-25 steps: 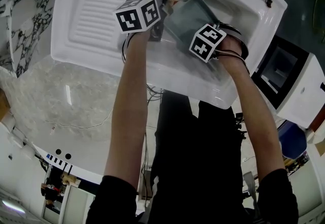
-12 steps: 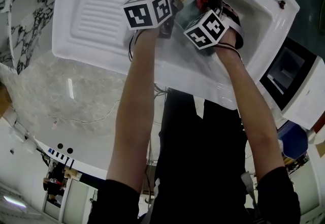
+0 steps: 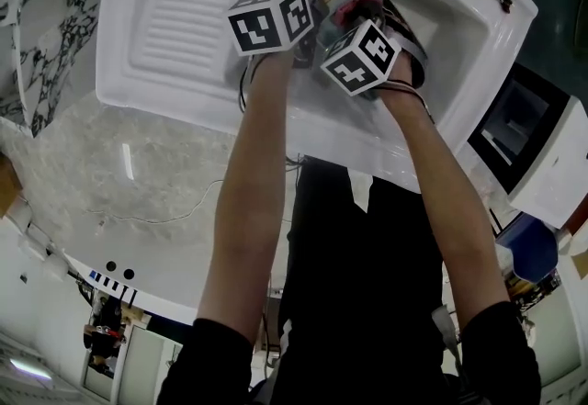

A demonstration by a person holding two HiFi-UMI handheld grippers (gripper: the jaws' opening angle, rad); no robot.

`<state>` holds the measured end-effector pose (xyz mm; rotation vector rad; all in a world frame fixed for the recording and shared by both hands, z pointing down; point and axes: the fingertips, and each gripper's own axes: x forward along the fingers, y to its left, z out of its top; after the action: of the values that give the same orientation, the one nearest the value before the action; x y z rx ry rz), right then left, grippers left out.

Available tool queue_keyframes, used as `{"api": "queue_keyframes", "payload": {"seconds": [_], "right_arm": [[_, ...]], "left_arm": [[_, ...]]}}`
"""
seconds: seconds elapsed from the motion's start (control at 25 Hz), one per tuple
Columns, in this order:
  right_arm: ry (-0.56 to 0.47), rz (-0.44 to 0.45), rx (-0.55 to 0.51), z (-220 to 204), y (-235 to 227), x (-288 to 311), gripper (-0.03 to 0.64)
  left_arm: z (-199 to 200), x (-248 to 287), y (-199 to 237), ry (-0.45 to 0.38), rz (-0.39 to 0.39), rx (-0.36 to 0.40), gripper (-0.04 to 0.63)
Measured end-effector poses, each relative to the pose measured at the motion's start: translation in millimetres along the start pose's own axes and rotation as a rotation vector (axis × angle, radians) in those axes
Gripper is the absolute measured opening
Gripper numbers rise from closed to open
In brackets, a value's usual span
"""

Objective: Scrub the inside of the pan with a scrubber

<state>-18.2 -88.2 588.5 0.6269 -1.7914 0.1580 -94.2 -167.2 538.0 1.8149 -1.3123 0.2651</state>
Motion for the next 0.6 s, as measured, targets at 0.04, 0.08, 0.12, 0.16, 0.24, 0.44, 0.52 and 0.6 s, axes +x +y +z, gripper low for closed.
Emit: {"api": "queue_keyframes", "payload": {"seconds": [0.04, 0.08, 0.12, 0.16, 0.24, 0.44, 0.52, 0.6], "right_arm": [[-0.012, 0.024, -0.003, 1, 8, -2, 0.035], [-0.024, 0.046, -0.01, 1, 15, -4, 0.035], [-0.033, 0.063, -0.021, 0, 22, -6, 0.035], [-0.034, 0.073, -0.033, -3, 26, -8, 0.035], [-0.014, 0.064, -0.049, -16, 29, -10, 0.035], [0.121, -0.002, -0.064, -66, 15, -17, 0.035], [0.153, 0.016, -0.086, -79, 20, -20, 0.035], [0.181, 0.065, -0.108, -89, 32, -23, 0.035]], "left_arm": [[0, 0, 0, 0.0, 0.001, 0.002, 0.192], [0, 0, -1, 0.001, 0.001, 0.005, 0.192], [0, 0, -2, 0.001, -0.001, 0.009, 0.192], [-1, 0, -3, 0.002, 0.0, 0.016, 0.193], [0, -3, -2, 0.006, 0.012, 0.04, 0.204], [1, -10, -3, 0.018, 0.056, 0.133, 0.209], [-3, -16, -3, 0.036, 0.09, 0.197, 0.209], [-10, -25, -5, 0.05, 0.118, 0.235, 0.209]]}}
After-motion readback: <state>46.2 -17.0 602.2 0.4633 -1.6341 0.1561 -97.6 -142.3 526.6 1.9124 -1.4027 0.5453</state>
